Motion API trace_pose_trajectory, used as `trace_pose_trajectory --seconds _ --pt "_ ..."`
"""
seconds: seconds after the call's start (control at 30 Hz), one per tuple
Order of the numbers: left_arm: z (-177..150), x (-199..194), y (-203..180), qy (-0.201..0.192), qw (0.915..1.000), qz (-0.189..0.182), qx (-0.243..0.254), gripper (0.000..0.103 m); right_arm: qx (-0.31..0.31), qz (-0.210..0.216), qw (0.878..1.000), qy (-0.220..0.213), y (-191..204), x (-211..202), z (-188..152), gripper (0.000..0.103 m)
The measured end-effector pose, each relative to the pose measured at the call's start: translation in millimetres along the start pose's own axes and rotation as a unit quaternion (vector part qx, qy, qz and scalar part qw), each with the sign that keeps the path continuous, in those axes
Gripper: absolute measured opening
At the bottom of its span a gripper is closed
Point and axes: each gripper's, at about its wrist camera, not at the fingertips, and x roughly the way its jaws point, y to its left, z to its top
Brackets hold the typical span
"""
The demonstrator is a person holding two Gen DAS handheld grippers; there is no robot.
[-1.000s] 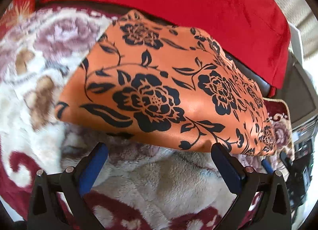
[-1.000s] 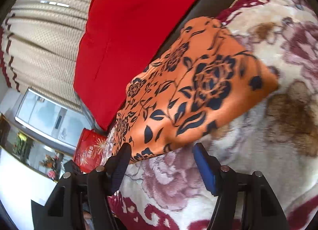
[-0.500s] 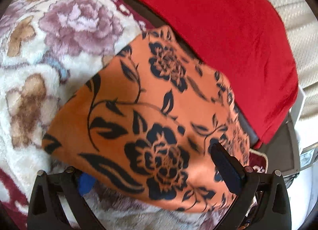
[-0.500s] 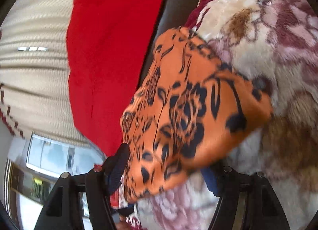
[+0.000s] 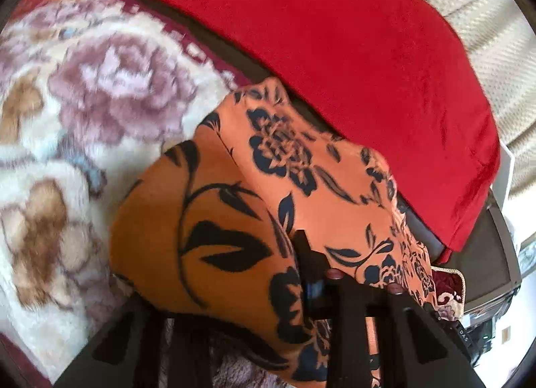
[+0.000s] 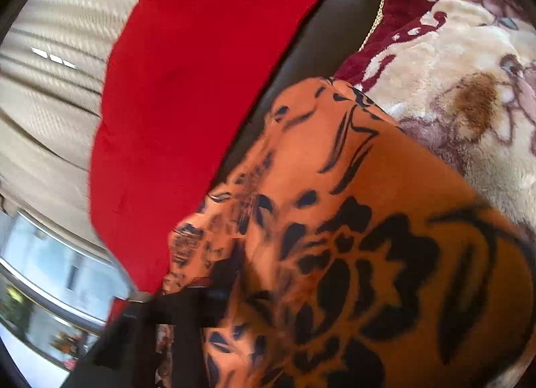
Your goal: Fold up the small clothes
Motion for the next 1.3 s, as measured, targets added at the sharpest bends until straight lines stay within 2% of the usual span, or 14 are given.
trace_pose_trajectory --seconds 0.07,0.2,0.47,0.6,0.67,0.73,0.8,0.83,0.87,0.9,0.97,1.07,1.17,1.3 --pt "4.9 -10.4 -0.5 -0.012 0.9998 -0.010 0.012 0.021 -0.045 -0.021 0.999 -0.021 14.2 -8.9 -3.5 0.022" --pt "9.9 -35.5 -10.2 -0.038 0.9982 -0.026 0.040 0.019 -0.169 -0.052 0.982 -0.070 59.8 -30.8 -21.7 0.019" --pt "-16.3 -126.5 1.0 -0.040 0.9944 -0.025 0.094 0.019 -0.186 -0.015 0.979 -0.081 65.4 -97.5 -55.8 0.019" --pt "-47.4 -112.7 17.9 0.036 0.9891 0.045 0.135 0.024 -0.180 -0.022 0.983 -0.036 50.9 -100.8 -74.4 0.021" --pt "-49.0 -107.3 35.8 0.069 0.9896 0.038 0.120 0.029 -0.141 -0.044 0.989 0.023 31.1 -86.8 -75.7 0.023" --pt "-41.8 -115.6 44.9 0.073 0.9920 0.017 0.101 0.033 -0.081 -0.041 0.995 0.050 13.1 -84.0 -74.5 0.025" --pt "-33.1 -130.6 44.8 0.060 0.9929 0.006 0.103 0.034 -0.062 -0.036 0.996 0.052 6.7 -90.5 -72.4 0.032" --pt "-28.6 -139.5 42.6 0.049 0.9931 0.000 0.107 0.034 -0.065 -0.041 0.996 0.047 7.0 -97.3 -71.7 0.042" --pt "-25.5 -145.9 41.1 0.043 0.9931 -0.004 0.109 0.035 -0.068 -0.048 0.996 0.040 6.8 -106.7 -71.7 0.062" --pt "-21.7 -154.0 39.3 0.036 0.9934 -0.009 0.109 0.036 -0.069 -0.053 0.996 0.032 4.6 -115.2 -71.1 0.068" --pt "-16.1 -167.7 39.1 0.017 0.9939 0.000 0.109 0.042 -0.066 -0.060 0.996 0.017 -2.7 -138.1 -68.1 0.069" --pt "-4.4 -188.3 47.4 -0.042 0.9911 0.059 0.112 0.049 -0.058 -0.086 0.995 0.001 -13.1 -171.0 -61.7 0.069" --pt "2.7 -210.4 48.5 -0.122 0.9771 0.128 0.119 0.058 -0.072 -0.095 0.992 -0.044 -12.7 -201.9 -55.2 0.069" --pt "-9.2 -196.7 25.4 -0.130 0.9665 0.124 0.183 0.059 -0.134 -0.083 0.984 -0.079 27.0 -198.0 -56.5 0.069"
